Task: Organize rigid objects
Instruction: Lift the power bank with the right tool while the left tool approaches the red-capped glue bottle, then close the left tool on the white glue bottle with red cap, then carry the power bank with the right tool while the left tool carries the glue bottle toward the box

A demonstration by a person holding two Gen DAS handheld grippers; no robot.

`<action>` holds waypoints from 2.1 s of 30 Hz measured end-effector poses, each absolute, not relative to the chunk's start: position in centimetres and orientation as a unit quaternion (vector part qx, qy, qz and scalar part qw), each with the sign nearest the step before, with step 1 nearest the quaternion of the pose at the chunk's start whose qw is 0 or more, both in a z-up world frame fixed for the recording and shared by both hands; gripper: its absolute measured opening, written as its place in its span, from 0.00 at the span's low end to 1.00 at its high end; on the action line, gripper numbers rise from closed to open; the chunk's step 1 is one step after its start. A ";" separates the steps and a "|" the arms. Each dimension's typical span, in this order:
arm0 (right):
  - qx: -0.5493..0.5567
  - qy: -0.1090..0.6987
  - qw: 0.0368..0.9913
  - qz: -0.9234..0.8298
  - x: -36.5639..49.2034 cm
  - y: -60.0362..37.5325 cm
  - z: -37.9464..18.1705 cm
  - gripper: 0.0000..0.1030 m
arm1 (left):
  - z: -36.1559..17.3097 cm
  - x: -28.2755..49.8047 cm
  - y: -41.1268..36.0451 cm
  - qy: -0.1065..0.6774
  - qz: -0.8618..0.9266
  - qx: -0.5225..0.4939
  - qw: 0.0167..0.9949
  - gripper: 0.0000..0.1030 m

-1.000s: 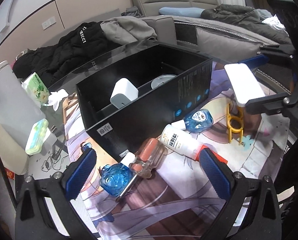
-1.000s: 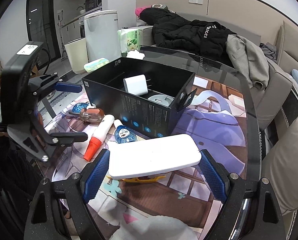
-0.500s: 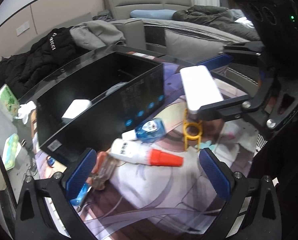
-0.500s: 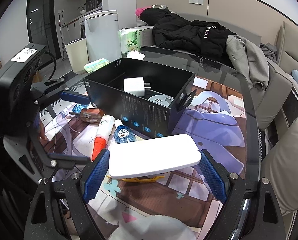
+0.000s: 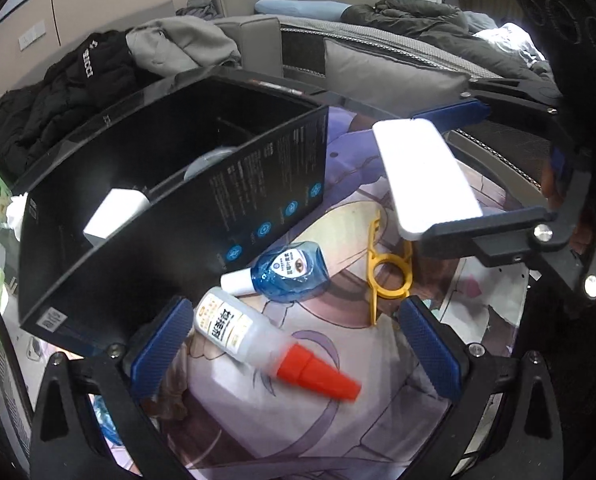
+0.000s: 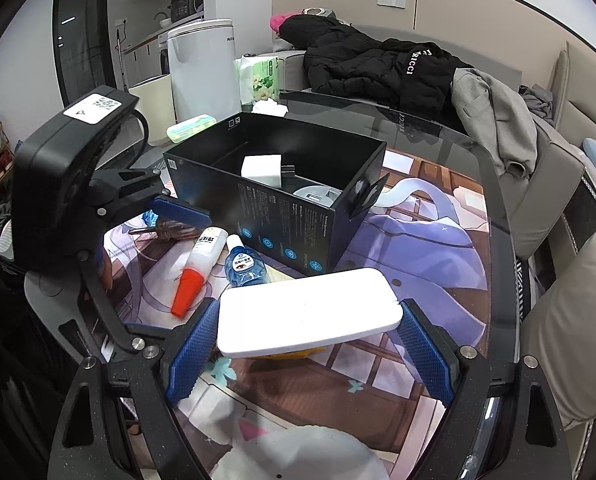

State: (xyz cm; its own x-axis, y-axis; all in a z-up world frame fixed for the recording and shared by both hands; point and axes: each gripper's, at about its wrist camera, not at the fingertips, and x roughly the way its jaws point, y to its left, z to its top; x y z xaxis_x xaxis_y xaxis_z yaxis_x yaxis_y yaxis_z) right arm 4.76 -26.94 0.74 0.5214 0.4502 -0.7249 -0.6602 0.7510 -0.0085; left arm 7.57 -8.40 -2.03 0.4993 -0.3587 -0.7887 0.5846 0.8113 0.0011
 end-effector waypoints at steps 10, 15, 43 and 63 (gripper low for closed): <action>-0.141 0.366 0.861 0.322 4.7 -27.2 0.9 0.87 | -2.8 5.9 -8.5 0.439 -0.303 0.139 0.834 0.98; -0.145 0.366 0.859 0.326 4.5 -26.7 0.9 0.87 | -2.8 5.4 -8.0 0.435 -0.291 0.129 0.842 0.90; -0.148 0.362 0.860 0.327 4.7 -25.4 0.7 0.87 | -1.4 4.9 -4.7 0.400 -0.222 0.085 0.885 0.18; -0.094 0.283 0.900 0.317 4.4 -25.7 3.9 0.87 | 3.5 3.7 -2.6 0.321 -0.221 0.053 0.919 0.18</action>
State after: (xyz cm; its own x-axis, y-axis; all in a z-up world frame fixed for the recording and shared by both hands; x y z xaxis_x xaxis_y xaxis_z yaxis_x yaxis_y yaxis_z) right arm 4.44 -25.74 3.92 0.6393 0.5174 -0.5689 -0.6236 0.7817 0.0101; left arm 3.67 -2.63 3.47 0.6961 -0.3718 -0.6142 0.4394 0.8972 -0.0451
